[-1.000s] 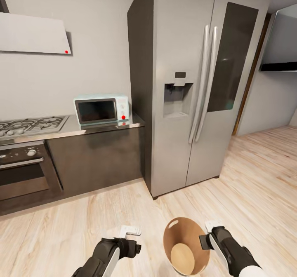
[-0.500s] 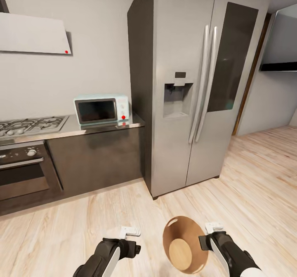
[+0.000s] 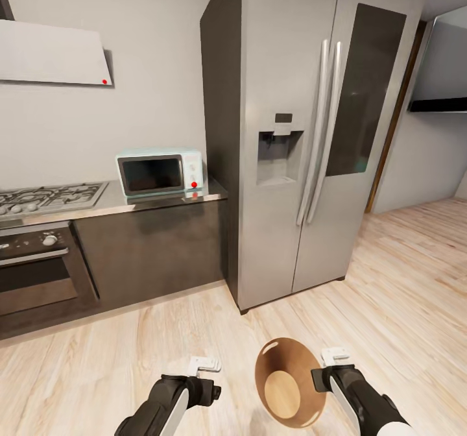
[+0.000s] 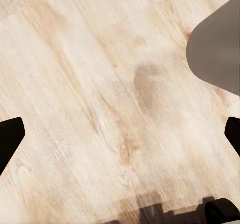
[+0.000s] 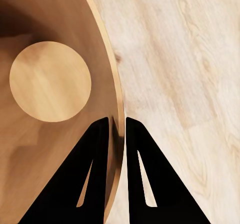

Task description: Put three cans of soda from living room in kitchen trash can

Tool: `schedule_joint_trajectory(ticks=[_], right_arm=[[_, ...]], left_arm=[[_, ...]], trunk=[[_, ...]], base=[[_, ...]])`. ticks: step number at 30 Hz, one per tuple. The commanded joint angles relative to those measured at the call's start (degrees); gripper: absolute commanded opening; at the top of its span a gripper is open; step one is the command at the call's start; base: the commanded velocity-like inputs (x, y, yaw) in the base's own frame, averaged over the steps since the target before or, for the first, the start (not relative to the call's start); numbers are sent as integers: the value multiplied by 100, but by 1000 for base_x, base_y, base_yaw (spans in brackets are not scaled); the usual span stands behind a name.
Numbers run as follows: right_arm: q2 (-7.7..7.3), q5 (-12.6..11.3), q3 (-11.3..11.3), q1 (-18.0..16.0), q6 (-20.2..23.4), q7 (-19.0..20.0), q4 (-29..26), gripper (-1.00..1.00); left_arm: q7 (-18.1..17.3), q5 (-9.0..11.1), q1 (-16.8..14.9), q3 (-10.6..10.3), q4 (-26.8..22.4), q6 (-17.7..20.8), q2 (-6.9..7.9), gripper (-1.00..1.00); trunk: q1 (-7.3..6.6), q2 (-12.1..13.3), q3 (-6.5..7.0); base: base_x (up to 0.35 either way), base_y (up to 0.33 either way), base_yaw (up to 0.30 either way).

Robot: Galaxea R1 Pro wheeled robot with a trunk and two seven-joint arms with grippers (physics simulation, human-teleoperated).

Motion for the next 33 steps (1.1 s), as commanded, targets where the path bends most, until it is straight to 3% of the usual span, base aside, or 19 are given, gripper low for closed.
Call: schedule_joint_trajectory(ticks=[1, 11, 18, 33], right_arm=[[3, -27, -5, -3, 3, 34, -11, -100], [27, -32, 9, -4, 20, 93, -47, -100], [22, -23, 17, -5, 35, 423, -44, -100], [21, -21, 19, -5, 30, 511, -39, -100]], left_arm=[[0, 0, 0, 0, -1, 0, 1, 100], [0, 2, 0, 0, -8, 0, 4, 100], [-7, 3, 0, 0, -10, 0, 8, 100], [-10, -7, 0, -9, -24, 0, 12, 100]], trunk=[[0, 0, 1], [0, 0, 1], [0, 0, 1], [0, 0, 1]], base=[[0, 0, 0], [-1, 0, -59], [-46, 0, -259], [-65, 0, -285]])
